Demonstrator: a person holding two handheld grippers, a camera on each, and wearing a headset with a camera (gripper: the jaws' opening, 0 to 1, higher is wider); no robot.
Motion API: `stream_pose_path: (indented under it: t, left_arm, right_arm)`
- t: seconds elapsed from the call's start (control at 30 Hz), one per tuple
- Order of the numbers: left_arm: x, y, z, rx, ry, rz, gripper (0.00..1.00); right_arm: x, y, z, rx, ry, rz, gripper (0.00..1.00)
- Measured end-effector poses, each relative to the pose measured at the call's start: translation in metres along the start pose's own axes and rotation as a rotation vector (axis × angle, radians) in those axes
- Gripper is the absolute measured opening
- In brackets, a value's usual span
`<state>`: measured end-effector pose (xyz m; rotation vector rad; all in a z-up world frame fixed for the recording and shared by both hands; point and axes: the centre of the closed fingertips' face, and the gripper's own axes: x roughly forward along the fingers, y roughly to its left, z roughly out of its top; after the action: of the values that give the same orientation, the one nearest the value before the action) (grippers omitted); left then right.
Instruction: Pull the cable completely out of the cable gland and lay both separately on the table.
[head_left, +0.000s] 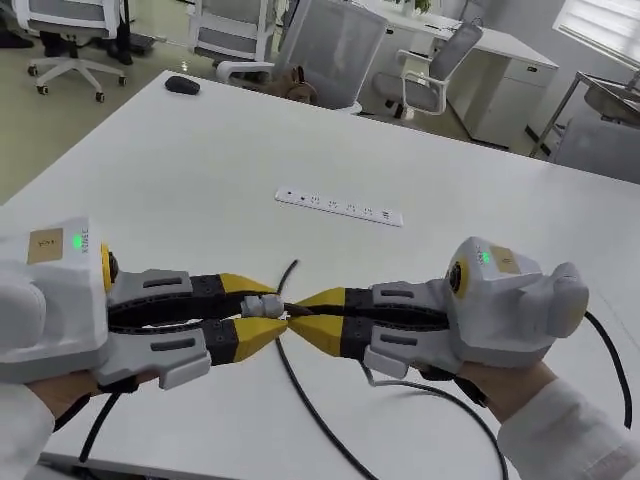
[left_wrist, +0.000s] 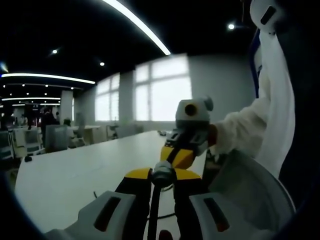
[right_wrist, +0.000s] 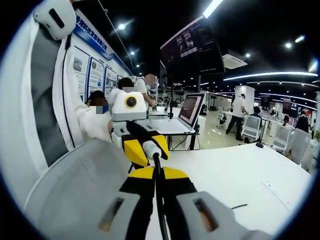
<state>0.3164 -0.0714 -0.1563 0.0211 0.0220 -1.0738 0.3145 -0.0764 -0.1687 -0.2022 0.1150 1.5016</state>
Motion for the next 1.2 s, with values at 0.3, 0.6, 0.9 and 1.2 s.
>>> stream_pose_path:
  t: [0.3,0.6,0.9,1.2]
  left_arm:
    - [-0.005,0.011,0.002,-0.028,-0.016,0.044,0.18]
    - [-0.004,0.012,0.002,-0.028,-0.009,0.052,0.18]
    - [-0.002,0.008,-0.004,-0.011,0.028,0.038,0.18]
    - [-0.002,0.007,-0.004,-0.025,0.027,0.030,0.18]
  right_arm:
    - [-0.017,-0.011,-0.013,0.013,0.026,-0.050,0.02]
    - [-0.030,-0.012,-0.033,0.030,0.073,-0.073,0.02]
    - [-0.032,-0.008,-0.044,0.049,0.090,-0.071,0.02]
    - [-0.032,-0.008,-0.045,0.052,0.094,-0.075,0.02]
